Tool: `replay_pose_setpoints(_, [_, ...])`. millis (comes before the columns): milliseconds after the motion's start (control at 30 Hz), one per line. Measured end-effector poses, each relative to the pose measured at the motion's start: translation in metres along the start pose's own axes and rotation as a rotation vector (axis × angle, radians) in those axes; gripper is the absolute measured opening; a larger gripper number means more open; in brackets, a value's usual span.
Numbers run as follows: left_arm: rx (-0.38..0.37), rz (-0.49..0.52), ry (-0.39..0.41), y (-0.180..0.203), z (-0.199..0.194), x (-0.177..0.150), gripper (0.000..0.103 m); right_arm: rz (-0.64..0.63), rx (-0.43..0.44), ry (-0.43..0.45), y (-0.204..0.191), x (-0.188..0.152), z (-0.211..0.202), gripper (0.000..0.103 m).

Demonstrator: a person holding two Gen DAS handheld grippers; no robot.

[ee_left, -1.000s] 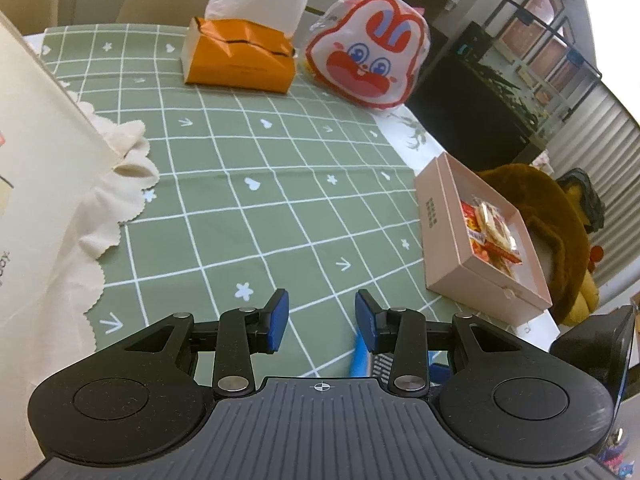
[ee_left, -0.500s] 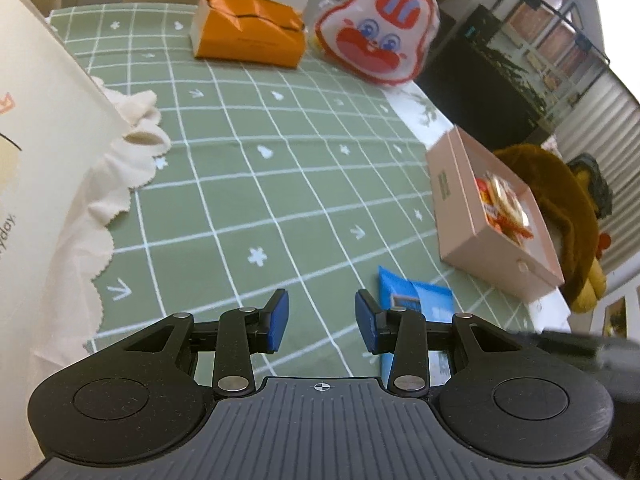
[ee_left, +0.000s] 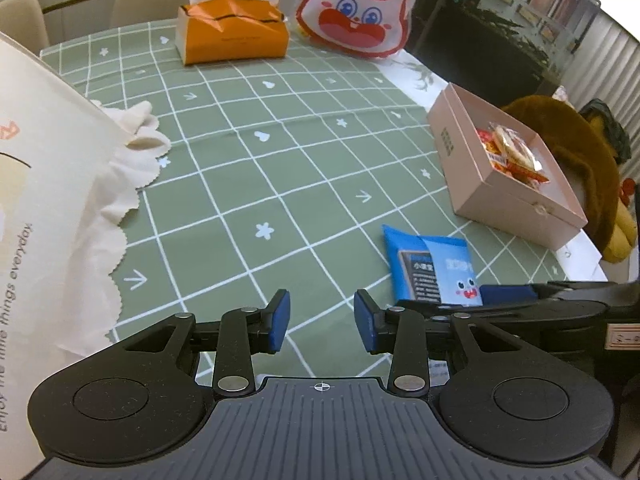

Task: Organize snacks
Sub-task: 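Grasp the yellow bun with the left tool while the right tool holds the blue packet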

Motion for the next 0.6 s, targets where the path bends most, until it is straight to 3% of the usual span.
replay_pose_setpoints(100, [-0.002, -0.025, 0.011, -0.006, -0.002, 0.002, 0.040, -0.026, -0.022, 0.005, -0.002, 0.000, 0.002, 0.096])
replay_pose_setpoints(167, [0.005, -0.045, 0.025, -0.012, -0.005, 0.004, 0.040, -0.040, -0.016, 0.017, -0.003, -0.003, -0.002, 0.082])
replay_pose_setpoints(267, [0.014, -0.079, 0.034, -0.021, -0.006, 0.007, 0.040, -0.049, 0.024, 0.028, -0.007, -0.002, -0.014, 0.081])
replay_pose_setpoints(467, [0.002, -0.063, 0.021, -0.014, -0.006, 0.007, 0.040, -0.005, 0.073, 0.168, -0.002, 0.027, -0.067, 0.080])
replay_pose_setpoints(600, [-0.077, -0.009, -0.001, 0.016, -0.006, 0.001, 0.040, 0.034, 0.051, 0.264, 0.027, 0.041, -0.110, 0.081])
Point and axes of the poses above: each gripper's, at about its wrist camera, not at the fingertips, and z roughly the way its jaws point, y to its right, x to its top, the point moved 10 cm from there along z, roughly the way its jaws point, and after that the axes turned 3 degrees about x, right-handed, at the moved point
